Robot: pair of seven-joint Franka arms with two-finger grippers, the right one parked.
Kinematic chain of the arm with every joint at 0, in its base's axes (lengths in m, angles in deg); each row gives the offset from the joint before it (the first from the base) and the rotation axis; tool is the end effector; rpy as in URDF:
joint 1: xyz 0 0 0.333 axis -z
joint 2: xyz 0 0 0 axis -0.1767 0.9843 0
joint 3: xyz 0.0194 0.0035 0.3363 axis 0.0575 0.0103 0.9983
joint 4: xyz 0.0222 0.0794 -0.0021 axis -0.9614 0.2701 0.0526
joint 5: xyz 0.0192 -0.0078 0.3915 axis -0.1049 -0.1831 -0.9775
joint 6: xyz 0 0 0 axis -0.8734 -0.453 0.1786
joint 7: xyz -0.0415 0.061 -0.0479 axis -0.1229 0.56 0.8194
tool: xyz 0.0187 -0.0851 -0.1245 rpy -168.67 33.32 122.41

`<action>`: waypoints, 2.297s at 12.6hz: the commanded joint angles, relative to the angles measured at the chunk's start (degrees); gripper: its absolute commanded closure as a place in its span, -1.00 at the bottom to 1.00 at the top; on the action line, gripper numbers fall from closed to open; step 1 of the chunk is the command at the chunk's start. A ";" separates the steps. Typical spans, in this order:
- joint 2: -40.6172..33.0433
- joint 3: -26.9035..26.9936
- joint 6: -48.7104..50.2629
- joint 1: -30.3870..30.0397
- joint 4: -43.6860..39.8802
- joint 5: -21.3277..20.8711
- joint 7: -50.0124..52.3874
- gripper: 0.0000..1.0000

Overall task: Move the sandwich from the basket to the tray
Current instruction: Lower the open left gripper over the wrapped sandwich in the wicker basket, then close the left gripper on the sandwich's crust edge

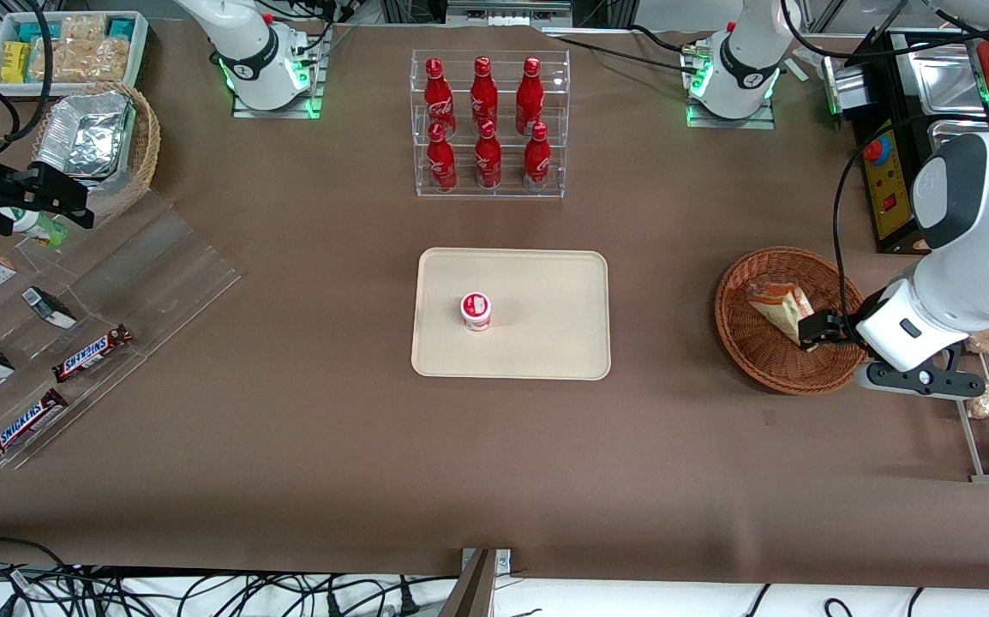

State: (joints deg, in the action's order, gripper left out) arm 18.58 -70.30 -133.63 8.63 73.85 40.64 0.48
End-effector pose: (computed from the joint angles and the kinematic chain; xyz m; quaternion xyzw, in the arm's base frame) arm 0.6813 -0.0393 0.4374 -0.9986 0.0518 -0.0051 0.0030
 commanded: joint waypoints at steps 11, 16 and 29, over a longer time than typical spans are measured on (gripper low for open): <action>0.74 0.95 9.28 -3.28 0.16 -0.94 12.79 -1.00; -1.09 0.07 -0.89 -3.20 11.84 -4.89 39.61 -1.00; -9.54 0.34 -32.30 -4.87 43.41 -12.44 52.44 -1.00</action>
State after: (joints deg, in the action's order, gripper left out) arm 11.21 -69.57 -165.37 4.07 115.19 31.56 49.16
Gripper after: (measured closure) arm 0.000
